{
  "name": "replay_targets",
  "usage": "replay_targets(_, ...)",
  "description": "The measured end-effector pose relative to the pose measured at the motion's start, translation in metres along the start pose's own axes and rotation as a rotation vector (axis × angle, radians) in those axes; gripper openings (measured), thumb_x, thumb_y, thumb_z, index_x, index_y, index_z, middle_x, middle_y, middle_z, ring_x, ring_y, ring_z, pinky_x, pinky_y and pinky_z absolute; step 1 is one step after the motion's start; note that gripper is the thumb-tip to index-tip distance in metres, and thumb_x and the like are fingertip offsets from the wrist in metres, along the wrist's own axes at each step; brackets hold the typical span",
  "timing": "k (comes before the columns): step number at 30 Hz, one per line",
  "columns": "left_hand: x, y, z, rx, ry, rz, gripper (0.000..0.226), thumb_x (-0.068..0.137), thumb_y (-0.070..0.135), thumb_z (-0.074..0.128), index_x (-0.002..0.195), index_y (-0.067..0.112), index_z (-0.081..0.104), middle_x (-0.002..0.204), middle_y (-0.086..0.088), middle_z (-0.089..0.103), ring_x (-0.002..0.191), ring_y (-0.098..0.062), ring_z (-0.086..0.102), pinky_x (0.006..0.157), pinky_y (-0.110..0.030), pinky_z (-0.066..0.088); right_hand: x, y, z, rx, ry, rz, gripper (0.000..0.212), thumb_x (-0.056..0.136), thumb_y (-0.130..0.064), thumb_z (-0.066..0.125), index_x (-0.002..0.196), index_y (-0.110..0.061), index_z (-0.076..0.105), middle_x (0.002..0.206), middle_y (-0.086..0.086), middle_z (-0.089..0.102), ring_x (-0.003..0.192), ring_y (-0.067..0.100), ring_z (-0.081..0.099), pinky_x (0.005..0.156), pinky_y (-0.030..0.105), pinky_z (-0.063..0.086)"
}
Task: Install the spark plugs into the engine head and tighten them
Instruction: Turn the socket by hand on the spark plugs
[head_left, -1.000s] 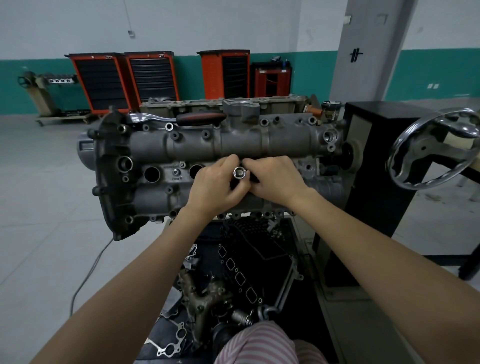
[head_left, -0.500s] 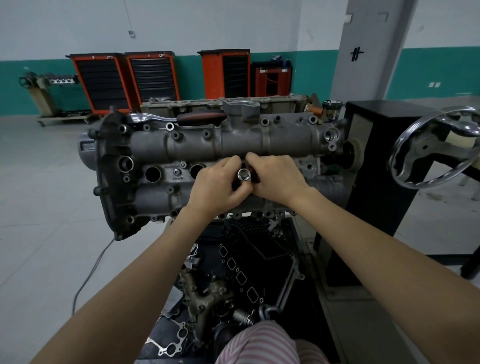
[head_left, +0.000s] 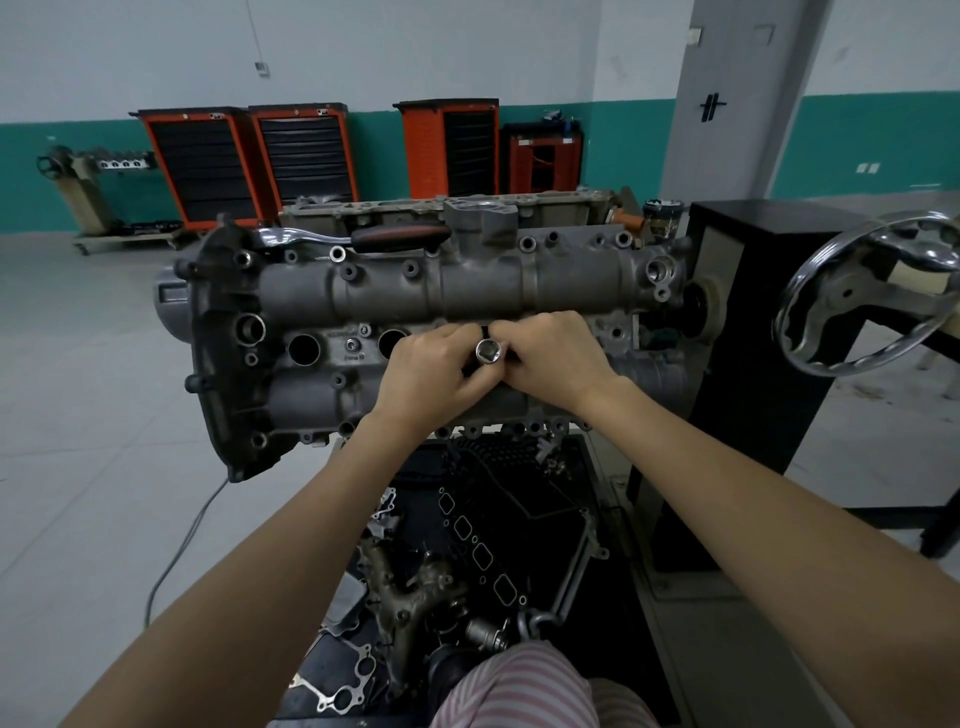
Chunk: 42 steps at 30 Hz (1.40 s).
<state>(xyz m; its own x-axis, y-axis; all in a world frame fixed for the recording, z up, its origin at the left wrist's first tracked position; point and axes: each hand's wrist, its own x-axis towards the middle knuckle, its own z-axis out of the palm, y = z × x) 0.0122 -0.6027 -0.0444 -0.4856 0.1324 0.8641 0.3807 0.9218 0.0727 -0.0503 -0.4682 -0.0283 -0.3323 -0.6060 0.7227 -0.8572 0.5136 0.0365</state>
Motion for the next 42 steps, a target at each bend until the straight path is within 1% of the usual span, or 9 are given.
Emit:
replay_targets(7, -0.0001, 0.0007, -0.0013, 0.005, -0.034, -0.022, 0.027, 0.075, 0.028, 0.045, 0.062, 0.004, 0.042, 0.053, -0.006, 0.045, 0.043, -0.025, 0.040, 0.042, -0.024, 0.026, 0.0015, 0.0037, 0.0030, -0.066, -0.093, -0.017, 0.027, 0.077, -0.034, 0.055, 0.089, -0.009, 0.053, 0.072, 0.007, 0.066, 0.068, 0.034, 0.061, 0.052, 0.029, 0.026)
replay_targets(12, -0.0004, 0.0016, -0.0002, -0.003, -0.022, -0.045, 0.034, 0.080, 0.032, 0.047, 0.060, 0.004, 0.045, 0.051, -0.006, 0.047, 0.044, -0.023, 0.043, 0.041, -0.028, 0.031, 0.0005, 0.0039, 0.0022, -0.057, -0.116, -0.028, 0.016, 0.082, -0.025, 0.056, 0.079, -0.009, 0.059, 0.071, 0.011, 0.066, 0.069, 0.036, 0.061, 0.052, 0.031, 0.028)
replay_targets(16, 0.0010, -0.0011, 0.0010, -0.010, -0.010, -0.063, 0.044, 0.084, 0.034, 0.050, 0.053, 0.003, 0.048, 0.048, -0.009, 0.048, 0.044, -0.026, 0.046, 0.045, -0.026, 0.031, 0.0001, 0.0045, 0.0021, -0.069, -0.129, -0.002, 0.019, 0.084, -0.026, 0.055, 0.076, -0.011, 0.063, 0.075, 0.012, 0.067, 0.074, 0.037, 0.061, 0.055, 0.033, 0.031)
replay_targets(19, 0.0011, -0.0007, 0.0006, -0.022, -0.007, -0.048, 0.044, 0.085, 0.032, 0.048, 0.052, 0.002, 0.048, 0.047, -0.011, 0.048, 0.042, -0.027, 0.045, 0.044, -0.027, 0.031, -0.0002, 0.0035, 0.0022, -0.055, -0.110, 0.017, 0.021, 0.082, -0.025, 0.056, 0.070, -0.009, 0.061, 0.069, 0.014, 0.066, 0.067, 0.038, 0.060, 0.053, 0.031, 0.029)
replay_targets(22, 0.0005, 0.0012, -0.0006, -0.037, -0.019, -0.066, 0.041, 0.083, 0.032, 0.044, 0.057, 0.001, 0.047, 0.050, -0.012, 0.048, 0.043, -0.028, 0.044, 0.043, -0.030, 0.033, 0.0001, 0.0014, 0.0014, -0.047, -0.068, 0.011, 0.020, 0.078, -0.026, 0.054, 0.074, -0.006, 0.055, 0.064, 0.013, 0.064, 0.059, 0.037, 0.060, 0.050, 0.029, 0.026)
replay_targets(27, 0.0002, 0.0040, -0.0020, -0.026, -0.038, -0.067, 0.031, 0.079, 0.029, 0.042, 0.062, 0.003, 0.046, 0.053, -0.008, 0.048, 0.044, -0.022, 0.040, 0.041, -0.031, 0.033, 0.0011, 0.0020, 0.0019, -0.064, -0.089, 0.004, 0.021, 0.077, -0.029, 0.058, 0.084, -0.009, 0.052, 0.072, 0.009, 0.066, 0.068, 0.036, 0.061, 0.051, 0.030, 0.025)
replay_targets(33, 0.0005, -0.0003, -0.0001, -0.035, -0.034, -0.065, 0.046, 0.084, 0.036, 0.047, 0.057, 0.001, 0.055, 0.051, -0.008, 0.053, 0.046, -0.025, 0.049, 0.043, -0.032, 0.038, -0.0005, 0.0016, -0.0013, -0.016, -0.095, 0.001, 0.015, 0.076, -0.018, 0.064, 0.069, -0.005, 0.061, 0.064, 0.016, 0.064, 0.059, 0.038, 0.060, 0.051, 0.031, 0.031)
replay_targets(37, 0.0003, -0.0010, 0.0003, -0.024, -0.011, -0.013, 0.043, 0.085, 0.030, 0.048, 0.054, 0.001, 0.052, 0.049, -0.010, 0.052, 0.042, -0.026, 0.048, 0.042, -0.029, 0.036, 0.0005, 0.0013, -0.0012, -0.043, -0.122, 0.033, 0.019, 0.079, -0.023, 0.061, 0.069, -0.007, 0.063, 0.068, 0.017, 0.066, 0.066, 0.039, 0.061, 0.053, 0.032, 0.029)
replay_targets(42, -0.0004, 0.0019, -0.0004, -0.022, -0.032, -0.041, 0.034, 0.081, 0.028, 0.044, 0.059, 0.001, 0.045, 0.050, -0.008, 0.045, 0.040, -0.023, 0.039, 0.040, -0.028, 0.030, 0.0003, -0.0005, -0.0014, -0.048, -0.100, 0.018, 0.021, 0.077, -0.027, 0.060, 0.078, -0.007, 0.054, 0.069, 0.011, 0.066, 0.065, 0.037, 0.061, 0.051, 0.031, 0.027)
